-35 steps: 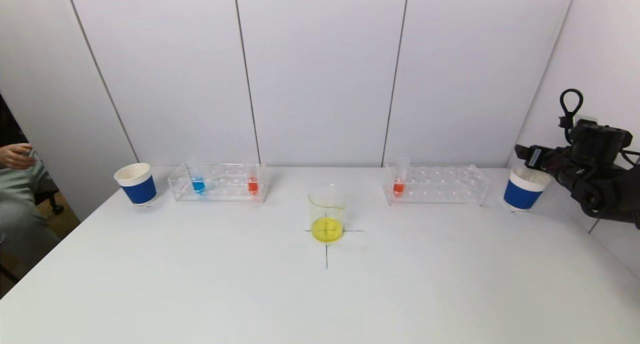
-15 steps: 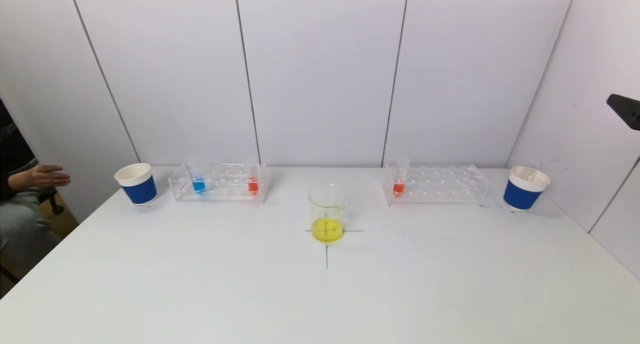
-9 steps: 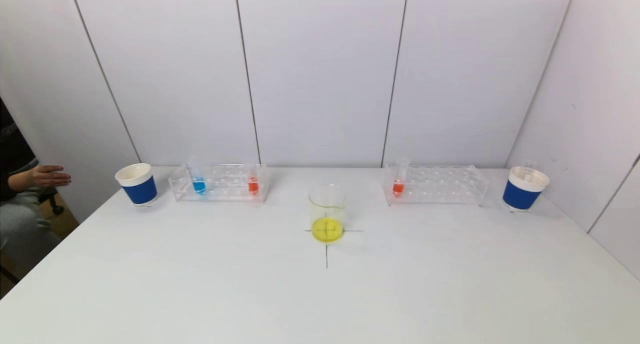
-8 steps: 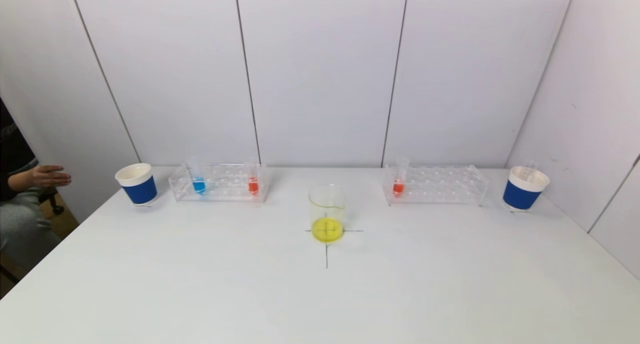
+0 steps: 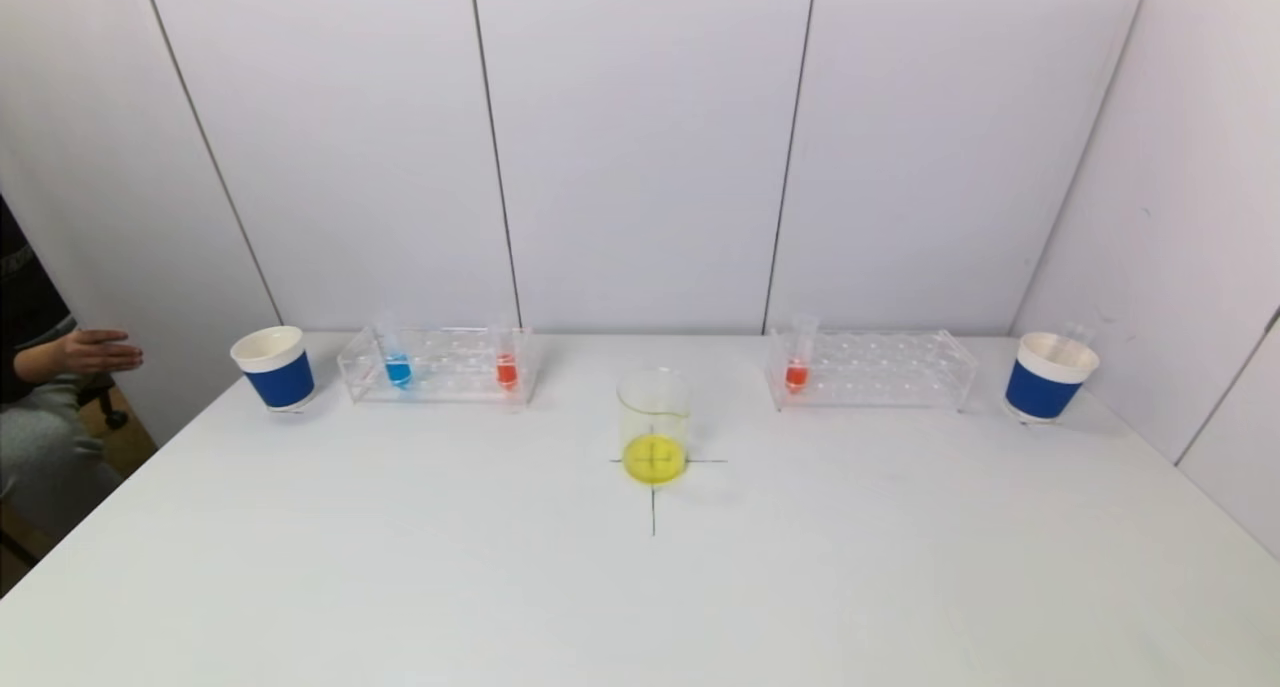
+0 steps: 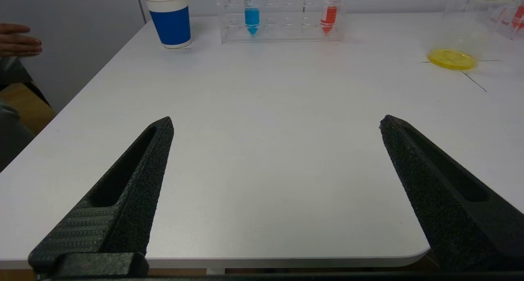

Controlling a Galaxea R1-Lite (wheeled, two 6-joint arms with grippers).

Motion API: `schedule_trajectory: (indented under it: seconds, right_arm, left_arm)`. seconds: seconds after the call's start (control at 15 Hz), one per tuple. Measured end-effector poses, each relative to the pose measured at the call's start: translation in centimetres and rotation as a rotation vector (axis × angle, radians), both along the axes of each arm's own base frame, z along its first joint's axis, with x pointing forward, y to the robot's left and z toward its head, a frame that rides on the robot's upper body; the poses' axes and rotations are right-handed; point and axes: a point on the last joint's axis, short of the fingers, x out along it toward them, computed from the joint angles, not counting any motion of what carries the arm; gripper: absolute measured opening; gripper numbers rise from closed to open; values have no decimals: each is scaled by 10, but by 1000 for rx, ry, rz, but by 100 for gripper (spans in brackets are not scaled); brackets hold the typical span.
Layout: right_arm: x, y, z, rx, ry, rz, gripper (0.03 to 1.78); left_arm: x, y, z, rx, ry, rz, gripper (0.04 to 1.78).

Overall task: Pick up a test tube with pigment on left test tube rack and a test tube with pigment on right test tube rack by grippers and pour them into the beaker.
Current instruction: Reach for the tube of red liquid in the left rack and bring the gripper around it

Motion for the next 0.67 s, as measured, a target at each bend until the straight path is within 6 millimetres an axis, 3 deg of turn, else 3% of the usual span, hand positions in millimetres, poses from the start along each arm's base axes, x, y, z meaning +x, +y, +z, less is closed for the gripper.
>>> schedule_trajectory:
  seconds: [0.33,0.67]
  right_arm:
    - [-22,-1,-33,-24,-86,4,177]
    - [-13,-2,-63,-74,-249,-33,177]
  left_arm:
    - [0,0,0,0,0,0,176]
    - [0,0,0,0,0,0,176]
